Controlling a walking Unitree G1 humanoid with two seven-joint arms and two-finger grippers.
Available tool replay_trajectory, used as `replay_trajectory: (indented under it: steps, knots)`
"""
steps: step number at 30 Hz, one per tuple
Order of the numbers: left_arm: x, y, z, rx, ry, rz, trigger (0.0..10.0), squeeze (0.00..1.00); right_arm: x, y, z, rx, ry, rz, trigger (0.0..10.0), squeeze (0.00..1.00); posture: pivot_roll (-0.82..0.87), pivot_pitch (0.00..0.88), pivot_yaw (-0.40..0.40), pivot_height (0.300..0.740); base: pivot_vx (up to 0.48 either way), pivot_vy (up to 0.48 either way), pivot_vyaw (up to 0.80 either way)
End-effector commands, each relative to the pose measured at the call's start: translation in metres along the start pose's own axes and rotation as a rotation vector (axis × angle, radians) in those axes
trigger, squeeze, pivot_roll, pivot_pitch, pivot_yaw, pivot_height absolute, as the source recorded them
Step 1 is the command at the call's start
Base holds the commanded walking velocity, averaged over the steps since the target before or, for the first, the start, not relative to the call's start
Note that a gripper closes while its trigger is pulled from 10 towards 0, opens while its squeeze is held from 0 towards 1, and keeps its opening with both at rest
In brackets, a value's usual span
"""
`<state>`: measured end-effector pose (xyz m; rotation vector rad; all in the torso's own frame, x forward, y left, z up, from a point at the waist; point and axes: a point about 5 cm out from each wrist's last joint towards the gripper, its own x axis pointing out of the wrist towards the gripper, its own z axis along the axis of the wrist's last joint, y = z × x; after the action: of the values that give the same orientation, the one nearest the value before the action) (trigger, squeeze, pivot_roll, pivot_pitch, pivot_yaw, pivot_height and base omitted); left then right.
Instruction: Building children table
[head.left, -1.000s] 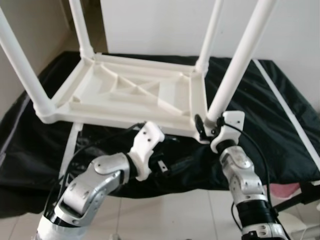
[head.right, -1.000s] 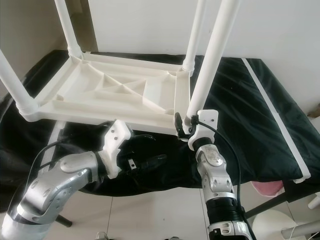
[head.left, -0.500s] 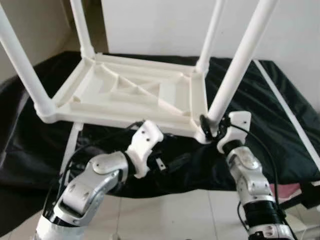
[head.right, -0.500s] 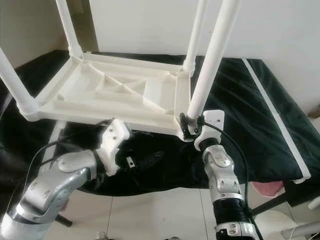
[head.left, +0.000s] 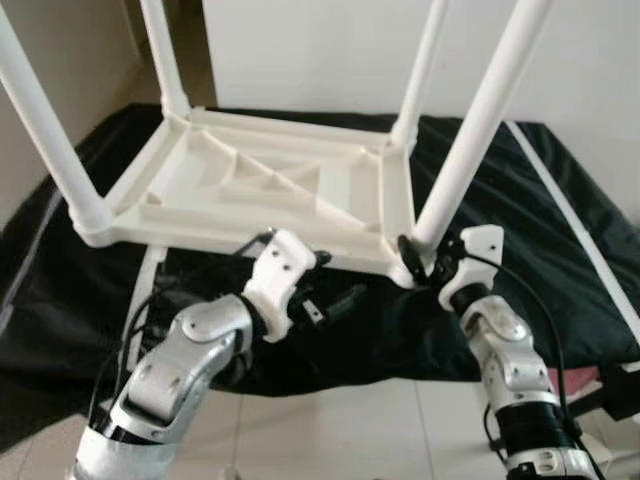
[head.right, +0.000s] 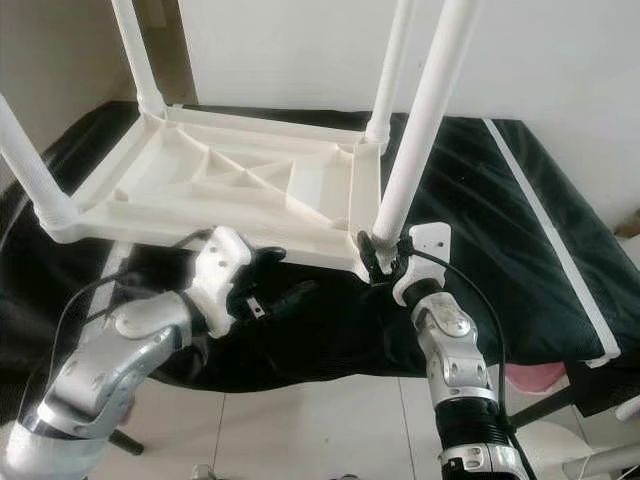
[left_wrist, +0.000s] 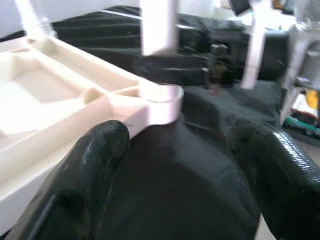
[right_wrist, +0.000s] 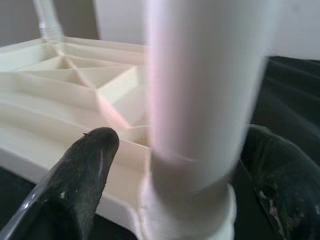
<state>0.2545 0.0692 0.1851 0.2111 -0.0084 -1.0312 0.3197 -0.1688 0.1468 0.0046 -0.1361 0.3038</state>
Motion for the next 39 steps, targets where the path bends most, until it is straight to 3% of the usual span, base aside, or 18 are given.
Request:
replay_trajectory:
  steps: [1, 8, 18, 26, 31, 39]
  knots:
    - [0.004, -0.004, 0.0, 0.003, 0.0, -0.033, 10.0, 0.0, -0.001, 0.0, 0.004, -0.007, -0.022, 0.027, 10.0, 0.0, 0.02, 0.046, -0.083, 0.74, 0.0, 0.0, 0.0]
    - [0.009, -0.01, 0.001, -0.049, -0.004, -0.074, 10.0, 0.0, -0.001, 0.0, 0.013, -0.02, -0.047, 0.109, 10.0, 0.0, 0.01, 0.047, -0.079, 0.74, 0.0, 0.0, 0.0]
    - [0.012, -0.015, 0.003, -0.074, 0.017, -0.135, 10.0, 0.0, -0.001, -0.015, 0.013, -0.092, -0.004, 0.203, 10.0, 0.0, -0.01, 0.057, -0.05, 0.74, 0.0, 0.0, 0.0]
    - [0.013, -0.017, 0.004, -0.058, 0.027, -0.173, 10.0, 0.0, 0.011, -0.015, 0.009, -0.131, 0.03, 0.262, 10.0, 0.0, 0.0, 0.069, -0.026, 0.74, 0.0, 0.0, 0.0]
    - [0.014, -0.018, 0.006, -0.061, 0.042, -0.188, 10.0, 0.0, 0.028, 0.0, 0.003, -0.154, 0.077, 0.388, 10.0, 0.0, 0.02, 0.058, -0.018, 0.74, 0.0, 0.0, 0.0]
    - [0.011, -0.018, 0.008, -0.057, 0.045, -0.176, 10.0, 0.0, 0.037, -0.001, -0.004, -0.161, 0.117, 0.362, 10.0, 0.0, 0.04, 0.057, -0.028, 0.74, 0.0, 0.0, 0.0]
